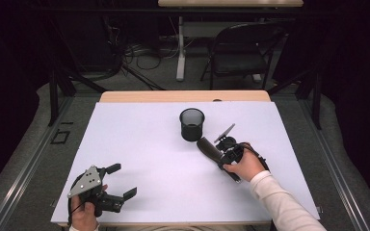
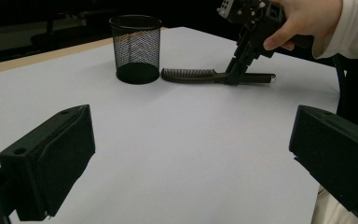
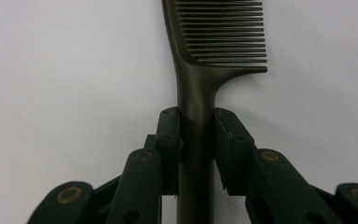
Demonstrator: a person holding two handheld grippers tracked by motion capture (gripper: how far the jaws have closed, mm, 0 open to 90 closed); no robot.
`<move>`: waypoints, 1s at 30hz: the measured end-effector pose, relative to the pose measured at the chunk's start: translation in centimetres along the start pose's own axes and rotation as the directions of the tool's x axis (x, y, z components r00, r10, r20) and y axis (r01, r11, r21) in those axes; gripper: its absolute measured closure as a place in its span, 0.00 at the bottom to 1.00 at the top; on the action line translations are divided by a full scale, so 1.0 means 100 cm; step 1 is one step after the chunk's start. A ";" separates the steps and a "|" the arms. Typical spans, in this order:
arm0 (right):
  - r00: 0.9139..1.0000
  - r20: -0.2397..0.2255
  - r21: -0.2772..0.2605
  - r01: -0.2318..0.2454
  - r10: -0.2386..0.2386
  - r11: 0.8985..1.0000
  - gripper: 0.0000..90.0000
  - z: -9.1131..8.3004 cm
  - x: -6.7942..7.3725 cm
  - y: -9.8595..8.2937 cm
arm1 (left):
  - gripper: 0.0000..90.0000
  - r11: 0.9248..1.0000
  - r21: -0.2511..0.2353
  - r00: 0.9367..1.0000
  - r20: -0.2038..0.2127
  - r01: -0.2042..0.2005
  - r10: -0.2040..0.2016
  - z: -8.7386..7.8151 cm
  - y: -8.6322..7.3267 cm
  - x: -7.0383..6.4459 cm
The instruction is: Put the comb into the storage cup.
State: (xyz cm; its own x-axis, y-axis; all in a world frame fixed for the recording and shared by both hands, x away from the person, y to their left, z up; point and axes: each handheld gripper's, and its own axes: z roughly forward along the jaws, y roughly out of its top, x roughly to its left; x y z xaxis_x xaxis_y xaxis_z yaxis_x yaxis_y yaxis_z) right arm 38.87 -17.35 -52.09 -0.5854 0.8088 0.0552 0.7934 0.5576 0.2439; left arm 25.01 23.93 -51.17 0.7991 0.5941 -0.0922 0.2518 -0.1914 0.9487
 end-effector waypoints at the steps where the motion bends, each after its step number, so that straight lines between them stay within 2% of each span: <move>1: 1.000 0.000 -0.007 0.006 -0.006 1.000 0.81 0.000 0.000 0.000 | 0.01 1.000 0.000 1.000 0.000 0.002 -0.002 0.000 0.000 0.000; 3: 1.000 0.000 -0.010 0.005 -0.005 1.000 0.81 -0.001 0.000 -0.001 | 0.01 1.000 0.000 1.000 0.001 0.002 -0.002 0.000 0.000 0.000; 4: 1.000 -0.009 -0.051 -0.003 0.002 0.999 0.81 0.001 0.000 -0.003 | 0.01 1.000 0.003 1.000 -0.001 0.001 -0.001 0.000 0.000 0.000; 5: 1.000 -0.008 -0.045 -0.012 0.011 0.999 0.81 -0.001 0.001 -0.003 | 0.01 1.000 0.003 1.000 -0.002 0.002 -0.002 0.000 0.000 0.000; 8: 1.000 -0.001 -0.013 0.012 -0.012 1.000 0.81 -0.005 -0.001 -0.003 | 0.00 1.000 0.001 1.000 0.000 0.003 -0.003 0.000 0.000 0.000; 10: 1.000 -0.001 -0.008 0.010 -0.010 1.000 0.81 -0.007 -0.001 -0.004 | 0.01 1.000 0.000 1.000 0.000 0.000 0.000 0.000 0.000 0.000; 11: 1.000 -0.011 -0.058 -0.005 0.004 0.998 0.81 -0.004 0.000 -0.007 | 0.01 1.000 0.000 1.000 0.000 0.001 -0.001 0.000 0.000 0.000; 12: 1.000 -0.016 -0.069 -0.017 0.016 0.997 0.81 -0.004 0.001 -0.008 | 0.01 1.000 0.001 1.000 0.000 0.002 -0.002 0.000 0.000 0.000; 15: 1.000 -0.013 -0.072 0.002 -0.003 0.997 0.81 -0.007 0.000 -0.009 | 0.01 1.000 0.001 1.000 0.000 0.006 -0.006 0.000 0.000 0.000; 16: 1.000 -0.018 -0.086 -0.010 0.008 0.996 0.81 -0.007 0.001 -0.010 | 0.01 1.000 0.001 1.000 0.000 0.007 -0.007 0.000 0.000 0.000; 19: 1.000 -0.005 -0.047 0.007 -0.007 0.999 0.81 -0.013 0.000 -0.011 | 0.01 1.000 0.002 1.000 0.001 0.005 -0.005 0.000 0.000 0.000; 20: 1.000 -0.027 -0.137 -0.010 0.007 0.991 0.81 -0.008 0.000 -0.014 | 0.01 1.000 0.002 1.000 0.001 0.006 -0.006 0.000 0.000 0.000; 21: 0.999 -0.033 -0.169 -0.018 0.012 0.985 0.81 -0.007 0.000 -0.015 | 0.01 1.000 0.000 1.000 0.006 0.005 -0.005 0.000 0.000 0.001; 22: 1.000 -0.010 -0.061 0.003 -0.003 0.998 0.81 -0.015 0.000 -0.014 | 0.01 1.000 0.000 1.000 0.006 0.006 -0.006 0.000 0.000 0.001; 23: 1.000 0.010 0.039 0.028 -0.028 0.999 0.81 -0.024 -0.001 -0.012 | 0.01 1.000 0.001 1.000 0.006 0.005 -0.005 0.000 0.000 0.001; 24: 0.999 -0.029 -0.188 -0.019 0.013 0.982 0.81 -0.009 0.001 -0.018 | 0.01 1.000 0.004 1.000 0.002 0.006 -0.006 0.000 0.000 0.001; 25: 0.999 -0.035 -0.216 -0.033 0.026 0.976 0.81 -0.008 0.002 -0.020 | 0.01 1.000 0.004 1.000 0.002 0.008 -0.008 0.000 0.000 0.000; 26: 1.000 -0.006 -0.062 0.008 -0.008 0.998 0.81 -0.021 0.000 -0.018 | 0.01 1.000 0.004 1.000 0.004 0.009 -0.009 0.000 0.000 0.001; 27: 1.000 0.008 -0.008 0.019 -0.018 1.000 0.81 -0.026 -0.001 -0.017 | 0.01 1.000 0.008 1.000 0.000 0.009 -0.009 0.000 0.000 0.001; 28: 1.000 0.003 -0.043 0.009 -0.009 0.999 0.81 -0.025 -0.001 -0.019 | 0.01 1.000 0.008 1.000 -0.001 0.007 -0.007 0.000 0.000 0.001; 29: 1.000 -0.009 -0.114 0.001 -0.002 0.993 0.81 -0.021 -0.001 -0.021 | 0.01 1.000 0.008 1.000 -0.003 0.006 -0.006 -0.001 0.000 0.001; 30: 1.000 -0.018 -0.163 -0.008 0.005 0.987 0.81 -0.019 0.000 -0.023 | 0.01 1.000 0.005 1.000 -0.005 0.004 -0.004 0.000 0.000 0.001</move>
State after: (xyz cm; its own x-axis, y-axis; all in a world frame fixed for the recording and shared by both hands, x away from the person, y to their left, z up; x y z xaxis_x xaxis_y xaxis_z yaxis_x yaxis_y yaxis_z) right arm 36.74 -19.02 -50.81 -0.5845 0.8080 0.0738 0.7603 0.5137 0.3977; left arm 25.05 24.02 -51.17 0.7956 0.5984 -0.0943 0.2573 -0.1929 0.9469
